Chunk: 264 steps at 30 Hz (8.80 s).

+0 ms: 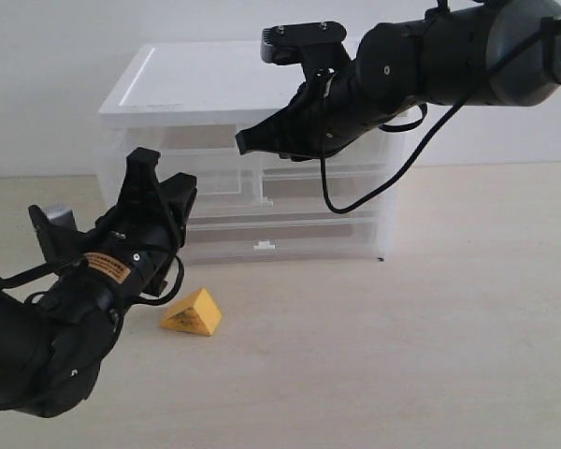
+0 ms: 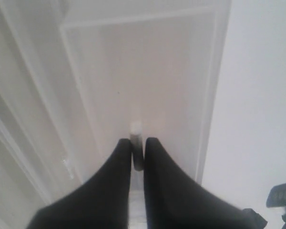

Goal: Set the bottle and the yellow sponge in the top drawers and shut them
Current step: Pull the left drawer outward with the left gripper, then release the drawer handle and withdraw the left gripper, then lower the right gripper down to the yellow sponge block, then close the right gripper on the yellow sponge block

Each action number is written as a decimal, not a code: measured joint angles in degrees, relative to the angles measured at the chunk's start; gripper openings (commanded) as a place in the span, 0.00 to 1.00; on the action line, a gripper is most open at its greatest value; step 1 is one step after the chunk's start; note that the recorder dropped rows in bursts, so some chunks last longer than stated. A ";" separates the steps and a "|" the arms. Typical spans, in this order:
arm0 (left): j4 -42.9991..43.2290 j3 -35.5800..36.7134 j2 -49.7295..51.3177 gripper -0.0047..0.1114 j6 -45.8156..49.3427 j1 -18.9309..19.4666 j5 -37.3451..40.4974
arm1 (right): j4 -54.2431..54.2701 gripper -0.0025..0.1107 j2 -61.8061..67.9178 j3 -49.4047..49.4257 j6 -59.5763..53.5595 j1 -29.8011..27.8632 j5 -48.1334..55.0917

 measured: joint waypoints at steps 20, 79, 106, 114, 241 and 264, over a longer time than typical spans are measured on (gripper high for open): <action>1.06 6.08 -4.75 0.07 1.35 -0.47 0.44 | 0.00 0.02 0.00 0.00 0.00 0.00 -0.10; 6.85 13.83 -6.83 0.54 3.60 -0.82 -0.19 | -0.20 0.02 -2.07 0.00 -0.62 -0.36 1.86; 0.19 30.25 -26.55 0.53 23.45 -0.85 -0.19 | -4.82 0.02 -18.21 3.07 0.05 -0.57 16.78; -0.88 33.09 -34.11 0.53 30.38 -0.85 -0.19 | -3.74 0.02 -27.79 15.22 -0.62 -0.60 16.99; -2.25 34.57 -52.02 0.53 56.93 -0.85 13.11 | -2.29 0.70 13.37 11.67 -21.85 17.15 -19.31; -2.25 34.57 -52.02 0.53 56.93 -0.85 13.25 | -2.50 0.47 16.08 11.67 -19.76 17.24 -25.70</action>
